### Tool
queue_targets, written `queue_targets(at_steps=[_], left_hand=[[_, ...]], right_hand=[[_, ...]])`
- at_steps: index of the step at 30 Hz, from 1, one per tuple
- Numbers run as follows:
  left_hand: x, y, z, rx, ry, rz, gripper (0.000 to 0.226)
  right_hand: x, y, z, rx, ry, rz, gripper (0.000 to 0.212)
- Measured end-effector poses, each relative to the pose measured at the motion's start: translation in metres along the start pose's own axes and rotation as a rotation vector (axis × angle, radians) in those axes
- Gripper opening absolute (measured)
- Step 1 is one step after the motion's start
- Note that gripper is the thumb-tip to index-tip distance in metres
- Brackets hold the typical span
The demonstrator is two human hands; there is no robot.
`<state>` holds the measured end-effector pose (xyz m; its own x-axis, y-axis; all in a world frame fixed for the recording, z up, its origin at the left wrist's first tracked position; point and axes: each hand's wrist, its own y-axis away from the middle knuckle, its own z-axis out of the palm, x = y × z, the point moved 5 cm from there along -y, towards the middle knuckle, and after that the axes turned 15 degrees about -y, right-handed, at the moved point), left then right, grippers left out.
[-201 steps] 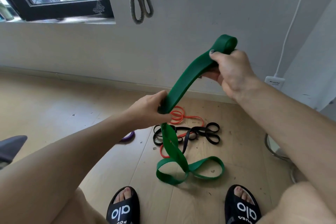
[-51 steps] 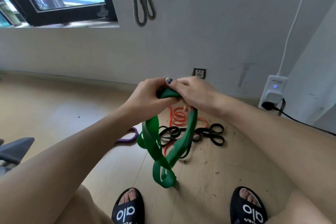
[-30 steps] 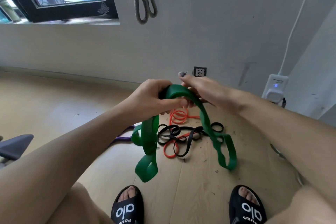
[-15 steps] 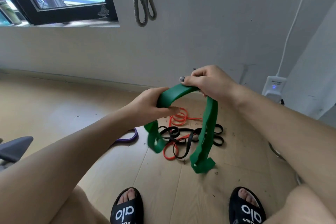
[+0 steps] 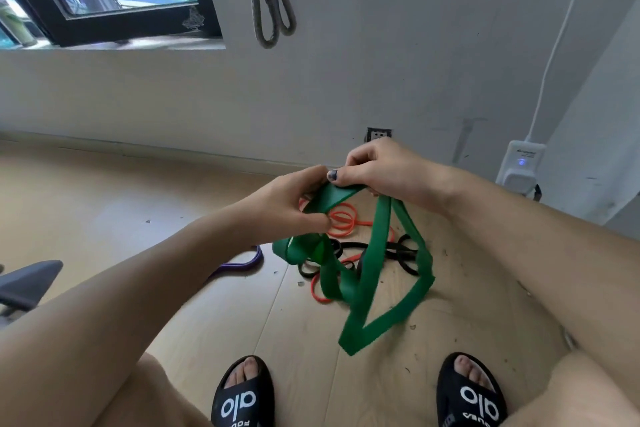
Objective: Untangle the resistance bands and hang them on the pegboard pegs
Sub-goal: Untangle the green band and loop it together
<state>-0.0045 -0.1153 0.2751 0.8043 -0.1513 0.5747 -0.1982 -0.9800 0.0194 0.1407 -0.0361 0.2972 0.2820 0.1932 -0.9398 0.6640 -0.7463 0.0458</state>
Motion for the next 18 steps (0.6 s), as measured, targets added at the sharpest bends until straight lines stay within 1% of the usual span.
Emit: queue_targets(at_steps=[2,3,5,7,9,12,15,18], left_hand=[[-0.004,0.0,0.007,-0.053,-0.082,-0.016,0.051],[-0.006,-0.001,0.01,-0.073,-0.127,-0.008,0.052],[-0.01,-0.002,0.011,-0.051,-0.213,0.008,0.04],[-0.013,-0.003,0.006,-0.02,-0.247,-0.034,0.028],[-0.016,-0.004,0.007,-0.055,-0.253,-0.058,0.014],[-0.022,-0.001,0.014,-0.123,-0.223,-0.066,0.011],[-0.026,-0.002,0.018,-0.159,-0.118,-0.055,0.014],[-0.03,-0.001,0.018,-0.174,-0.062,-0.046,0.015]], right_hand=[[-0.003,0.0,-0.009,0.047,0.016,0.003,0.032],[-0.004,0.001,-0.014,0.07,0.023,0.005,0.034],[-0.004,0.004,-0.023,0.087,0.057,0.0,0.044],[-0.003,0.009,-0.024,0.047,0.093,0.008,0.05],[-0.003,0.012,-0.021,0.003,0.122,0.004,0.053],[-0.007,0.015,-0.014,-0.035,0.16,-0.005,0.058],[-0.009,0.015,-0.009,-0.039,0.188,0.007,0.061],[-0.01,0.016,-0.006,-0.092,0.155,0.066,0.073]])
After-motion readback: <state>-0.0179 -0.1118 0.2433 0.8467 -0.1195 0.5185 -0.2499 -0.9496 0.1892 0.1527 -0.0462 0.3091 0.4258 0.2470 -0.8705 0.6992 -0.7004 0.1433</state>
